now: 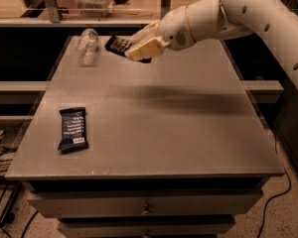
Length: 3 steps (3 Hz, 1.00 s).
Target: Move rxbar chocolate near rxbar blueberry
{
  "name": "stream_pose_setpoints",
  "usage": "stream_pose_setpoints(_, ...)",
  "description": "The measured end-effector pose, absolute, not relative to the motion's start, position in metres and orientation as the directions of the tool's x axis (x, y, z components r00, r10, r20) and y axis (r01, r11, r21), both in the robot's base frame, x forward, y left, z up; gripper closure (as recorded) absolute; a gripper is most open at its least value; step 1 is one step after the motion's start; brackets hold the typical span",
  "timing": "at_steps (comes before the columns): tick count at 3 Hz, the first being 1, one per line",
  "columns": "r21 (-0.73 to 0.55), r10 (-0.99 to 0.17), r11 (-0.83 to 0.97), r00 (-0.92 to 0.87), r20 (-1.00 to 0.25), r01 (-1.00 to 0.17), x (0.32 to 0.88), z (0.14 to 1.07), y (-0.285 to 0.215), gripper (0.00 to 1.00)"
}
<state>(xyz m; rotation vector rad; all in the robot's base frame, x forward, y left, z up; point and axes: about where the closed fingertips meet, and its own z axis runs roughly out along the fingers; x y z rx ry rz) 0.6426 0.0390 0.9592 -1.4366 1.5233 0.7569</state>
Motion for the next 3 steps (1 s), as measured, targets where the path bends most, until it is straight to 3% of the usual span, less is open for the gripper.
stream_pose_setpoints(2,-0.127,-0.381,0.034,0.104,-0.919,-0.991,0.573,0.937,0.102,1.0)
stream_pose_setpoints(3,-0.11,-0.386,0.011,0.097,-0.918,-0.994,0.553,0.919,0.122,0.85)
